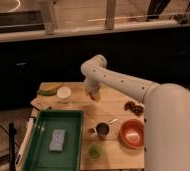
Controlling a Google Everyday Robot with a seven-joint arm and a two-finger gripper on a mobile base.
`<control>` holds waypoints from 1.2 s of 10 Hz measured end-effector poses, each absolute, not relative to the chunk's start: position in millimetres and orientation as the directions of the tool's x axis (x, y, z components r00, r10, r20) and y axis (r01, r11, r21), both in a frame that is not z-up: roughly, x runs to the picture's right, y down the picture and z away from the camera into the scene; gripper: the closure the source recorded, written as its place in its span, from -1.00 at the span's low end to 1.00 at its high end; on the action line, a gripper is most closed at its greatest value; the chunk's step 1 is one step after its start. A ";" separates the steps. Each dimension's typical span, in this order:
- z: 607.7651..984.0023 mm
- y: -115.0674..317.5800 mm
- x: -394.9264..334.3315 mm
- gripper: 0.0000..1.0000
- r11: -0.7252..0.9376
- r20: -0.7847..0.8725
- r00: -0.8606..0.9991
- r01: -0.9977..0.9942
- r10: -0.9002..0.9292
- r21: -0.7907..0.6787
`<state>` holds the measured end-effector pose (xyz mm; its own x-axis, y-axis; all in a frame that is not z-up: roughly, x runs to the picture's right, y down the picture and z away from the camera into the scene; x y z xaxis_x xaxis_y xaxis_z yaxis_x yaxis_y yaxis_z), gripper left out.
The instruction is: Place apple in paper cup
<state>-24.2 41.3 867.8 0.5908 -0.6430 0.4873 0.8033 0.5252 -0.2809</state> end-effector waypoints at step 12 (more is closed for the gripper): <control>854.2 21.1 -117.2 0.89 0.379 0.527 0.421 0.905 -0.739 -0.192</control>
